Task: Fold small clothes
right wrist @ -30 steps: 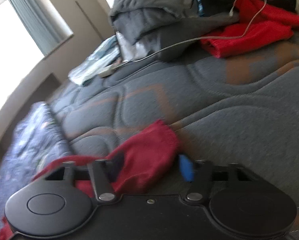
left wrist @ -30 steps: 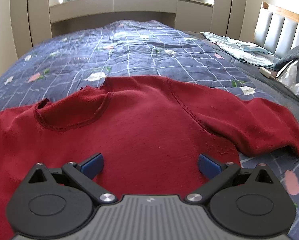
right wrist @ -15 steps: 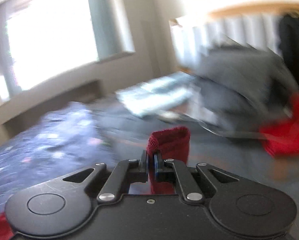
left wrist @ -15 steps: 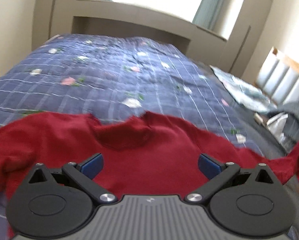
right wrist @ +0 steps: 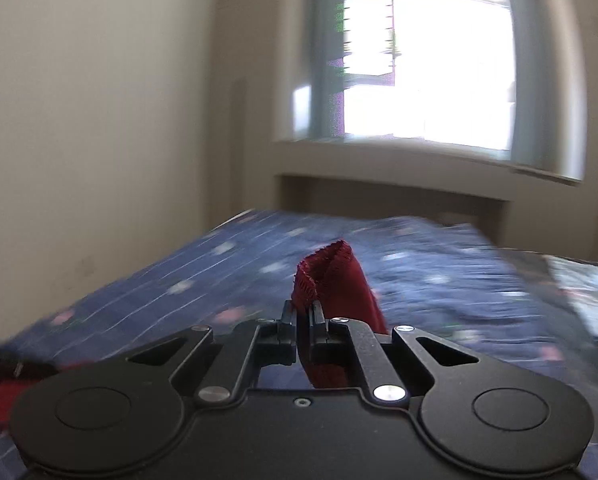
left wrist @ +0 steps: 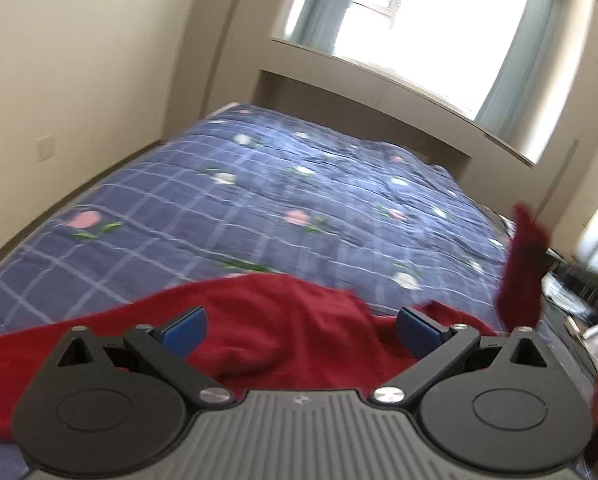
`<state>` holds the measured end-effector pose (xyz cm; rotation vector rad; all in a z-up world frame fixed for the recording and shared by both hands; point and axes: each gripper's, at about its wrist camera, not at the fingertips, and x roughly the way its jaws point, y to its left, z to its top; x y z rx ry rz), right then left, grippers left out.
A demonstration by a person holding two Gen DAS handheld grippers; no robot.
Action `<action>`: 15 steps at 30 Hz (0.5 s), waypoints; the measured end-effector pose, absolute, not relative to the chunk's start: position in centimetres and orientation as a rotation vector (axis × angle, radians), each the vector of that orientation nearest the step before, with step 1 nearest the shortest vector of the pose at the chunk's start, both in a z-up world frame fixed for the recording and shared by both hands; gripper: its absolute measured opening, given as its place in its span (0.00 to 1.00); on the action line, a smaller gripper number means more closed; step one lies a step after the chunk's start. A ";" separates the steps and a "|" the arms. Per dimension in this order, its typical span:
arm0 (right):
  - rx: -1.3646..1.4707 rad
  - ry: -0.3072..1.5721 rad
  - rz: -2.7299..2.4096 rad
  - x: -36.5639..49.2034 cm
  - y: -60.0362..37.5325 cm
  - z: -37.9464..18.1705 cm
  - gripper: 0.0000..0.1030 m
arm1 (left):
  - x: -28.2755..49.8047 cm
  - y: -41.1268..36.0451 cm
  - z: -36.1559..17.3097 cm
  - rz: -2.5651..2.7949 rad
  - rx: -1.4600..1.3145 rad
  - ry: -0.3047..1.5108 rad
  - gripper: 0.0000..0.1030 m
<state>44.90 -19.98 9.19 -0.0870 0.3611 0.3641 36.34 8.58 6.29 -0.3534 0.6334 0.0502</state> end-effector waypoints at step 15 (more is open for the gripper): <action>-0.350 0.586 0.612 41.6 -5.0 -4.5 0.21 | 37.4 13.1 0.7 0.139 -0.405 0.701 0.99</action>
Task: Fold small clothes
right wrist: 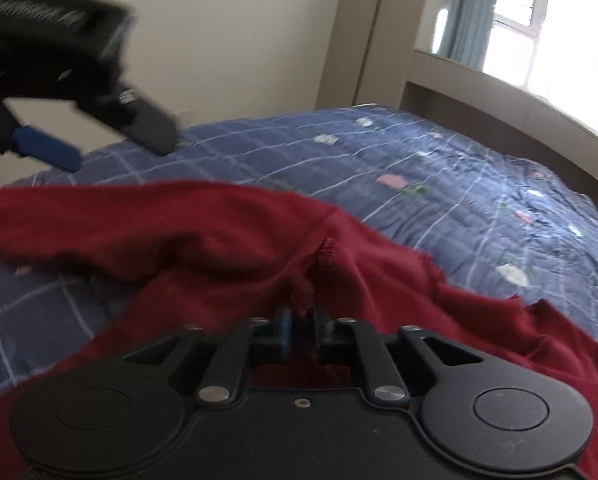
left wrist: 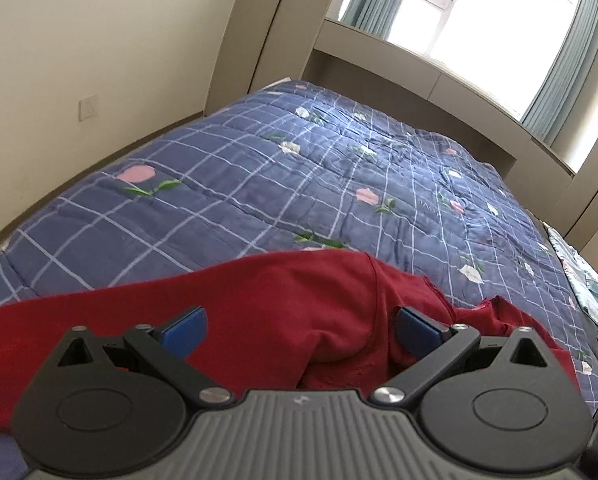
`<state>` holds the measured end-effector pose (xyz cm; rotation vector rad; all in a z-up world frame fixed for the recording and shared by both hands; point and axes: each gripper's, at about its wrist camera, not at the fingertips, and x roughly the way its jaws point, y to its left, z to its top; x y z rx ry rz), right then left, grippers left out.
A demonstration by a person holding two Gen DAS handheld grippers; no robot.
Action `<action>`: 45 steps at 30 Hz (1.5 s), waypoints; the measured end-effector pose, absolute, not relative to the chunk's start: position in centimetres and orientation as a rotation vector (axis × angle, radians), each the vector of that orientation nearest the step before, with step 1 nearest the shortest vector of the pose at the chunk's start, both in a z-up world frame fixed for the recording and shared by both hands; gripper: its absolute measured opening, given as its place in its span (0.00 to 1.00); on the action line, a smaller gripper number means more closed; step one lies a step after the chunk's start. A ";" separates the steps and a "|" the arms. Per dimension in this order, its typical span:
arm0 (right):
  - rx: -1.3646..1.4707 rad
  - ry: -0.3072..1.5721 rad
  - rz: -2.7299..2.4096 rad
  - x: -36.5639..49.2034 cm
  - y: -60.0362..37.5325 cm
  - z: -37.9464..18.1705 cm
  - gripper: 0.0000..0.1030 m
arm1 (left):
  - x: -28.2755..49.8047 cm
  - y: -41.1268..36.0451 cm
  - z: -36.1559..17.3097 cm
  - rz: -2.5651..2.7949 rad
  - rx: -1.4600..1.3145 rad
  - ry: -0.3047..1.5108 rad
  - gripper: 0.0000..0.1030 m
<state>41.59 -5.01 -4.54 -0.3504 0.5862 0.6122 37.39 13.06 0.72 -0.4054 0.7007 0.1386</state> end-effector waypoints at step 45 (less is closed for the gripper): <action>-0.521 0.491 -0.236 37.7 -31.3 -6.9 0.99 | 40.9 -1.4 -8.2 0.220 -0.017 0.621 1.00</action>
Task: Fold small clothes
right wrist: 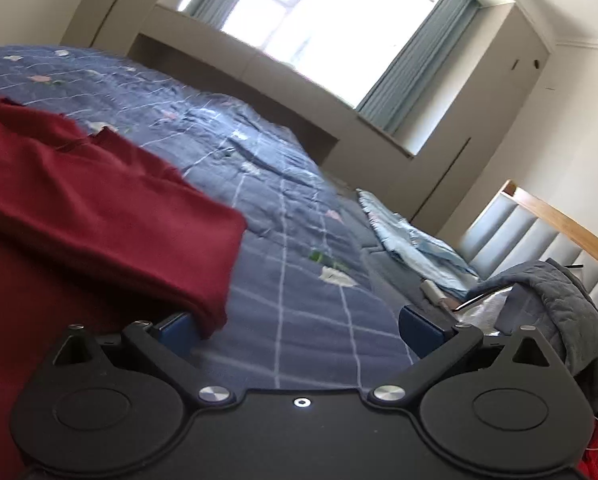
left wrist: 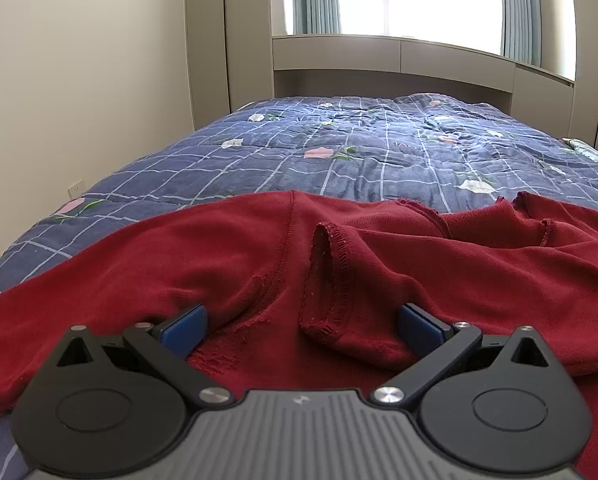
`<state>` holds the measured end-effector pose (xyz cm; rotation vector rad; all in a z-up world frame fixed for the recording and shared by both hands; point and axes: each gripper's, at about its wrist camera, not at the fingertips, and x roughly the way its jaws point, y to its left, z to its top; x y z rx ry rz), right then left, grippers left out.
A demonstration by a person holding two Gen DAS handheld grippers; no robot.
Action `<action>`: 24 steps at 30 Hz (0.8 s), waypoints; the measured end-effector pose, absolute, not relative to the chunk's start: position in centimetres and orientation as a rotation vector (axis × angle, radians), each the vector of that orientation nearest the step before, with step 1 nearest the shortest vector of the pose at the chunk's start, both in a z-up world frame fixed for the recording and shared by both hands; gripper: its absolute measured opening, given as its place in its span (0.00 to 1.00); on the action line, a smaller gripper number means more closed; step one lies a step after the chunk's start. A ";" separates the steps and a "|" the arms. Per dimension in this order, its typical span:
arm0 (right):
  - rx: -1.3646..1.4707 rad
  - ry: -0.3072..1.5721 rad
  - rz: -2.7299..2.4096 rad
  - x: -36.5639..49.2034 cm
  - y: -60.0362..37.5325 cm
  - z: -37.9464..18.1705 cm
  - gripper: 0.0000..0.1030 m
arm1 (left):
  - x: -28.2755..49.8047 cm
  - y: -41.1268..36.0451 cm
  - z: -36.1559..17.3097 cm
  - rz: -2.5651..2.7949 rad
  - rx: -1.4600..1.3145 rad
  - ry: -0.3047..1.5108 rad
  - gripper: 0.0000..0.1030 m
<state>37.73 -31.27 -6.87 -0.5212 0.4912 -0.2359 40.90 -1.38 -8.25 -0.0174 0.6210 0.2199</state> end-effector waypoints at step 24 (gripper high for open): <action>-0.525 0.465 -0.084 35.6 -26.4 -3.8 0.99 | 38.7 1.5 -5.9 0.169 -0.162 0.693 1.00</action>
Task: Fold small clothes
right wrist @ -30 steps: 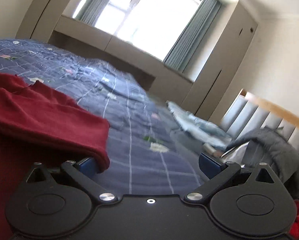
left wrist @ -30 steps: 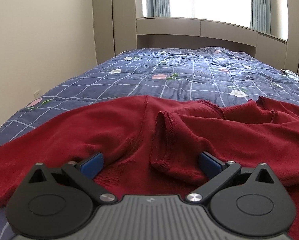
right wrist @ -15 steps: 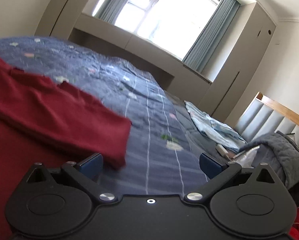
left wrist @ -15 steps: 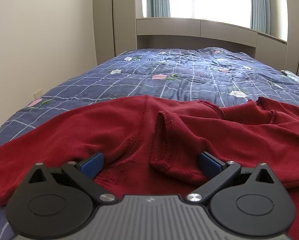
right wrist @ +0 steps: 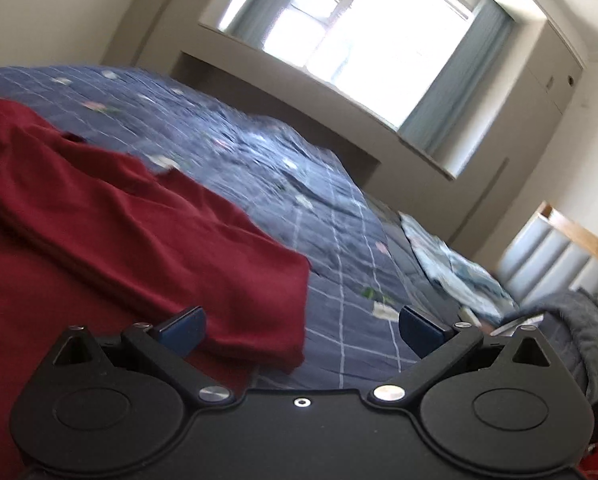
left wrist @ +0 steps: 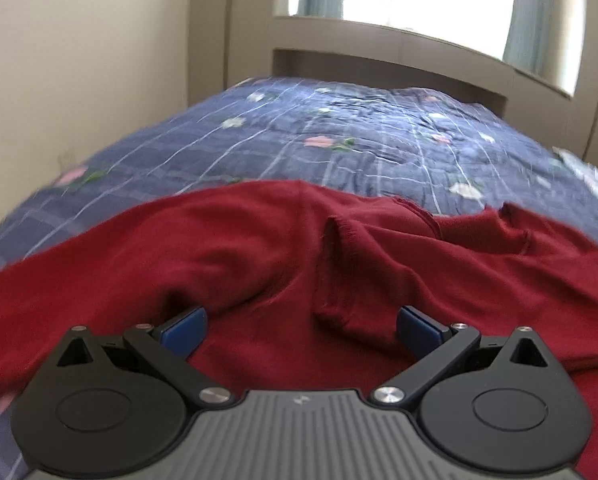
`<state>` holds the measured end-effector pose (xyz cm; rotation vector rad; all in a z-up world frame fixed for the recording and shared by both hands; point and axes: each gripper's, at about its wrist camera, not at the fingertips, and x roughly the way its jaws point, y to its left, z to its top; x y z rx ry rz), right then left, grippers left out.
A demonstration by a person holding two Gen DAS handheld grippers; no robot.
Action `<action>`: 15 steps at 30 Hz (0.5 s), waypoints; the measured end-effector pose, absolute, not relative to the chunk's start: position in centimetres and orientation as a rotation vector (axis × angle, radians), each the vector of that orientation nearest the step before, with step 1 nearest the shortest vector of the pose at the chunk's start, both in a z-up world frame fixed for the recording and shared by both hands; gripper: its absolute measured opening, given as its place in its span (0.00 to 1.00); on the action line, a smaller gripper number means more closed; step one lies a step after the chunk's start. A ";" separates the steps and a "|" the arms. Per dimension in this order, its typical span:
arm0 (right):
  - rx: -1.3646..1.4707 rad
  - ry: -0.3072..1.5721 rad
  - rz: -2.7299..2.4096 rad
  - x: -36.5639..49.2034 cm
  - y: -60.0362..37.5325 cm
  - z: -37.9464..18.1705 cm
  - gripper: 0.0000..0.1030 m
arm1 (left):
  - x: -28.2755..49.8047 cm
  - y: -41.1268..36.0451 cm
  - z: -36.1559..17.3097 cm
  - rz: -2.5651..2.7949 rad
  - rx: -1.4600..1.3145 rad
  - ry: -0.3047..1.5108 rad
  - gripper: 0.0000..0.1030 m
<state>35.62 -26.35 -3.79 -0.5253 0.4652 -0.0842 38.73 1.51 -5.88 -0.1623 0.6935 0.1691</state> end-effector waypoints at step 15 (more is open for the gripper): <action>-0.453 0.525 0.259 23.6 -16.3 -3.4 0.99 | 22.1 19.3 -1.0 0.605 -0.348 0.626 1.00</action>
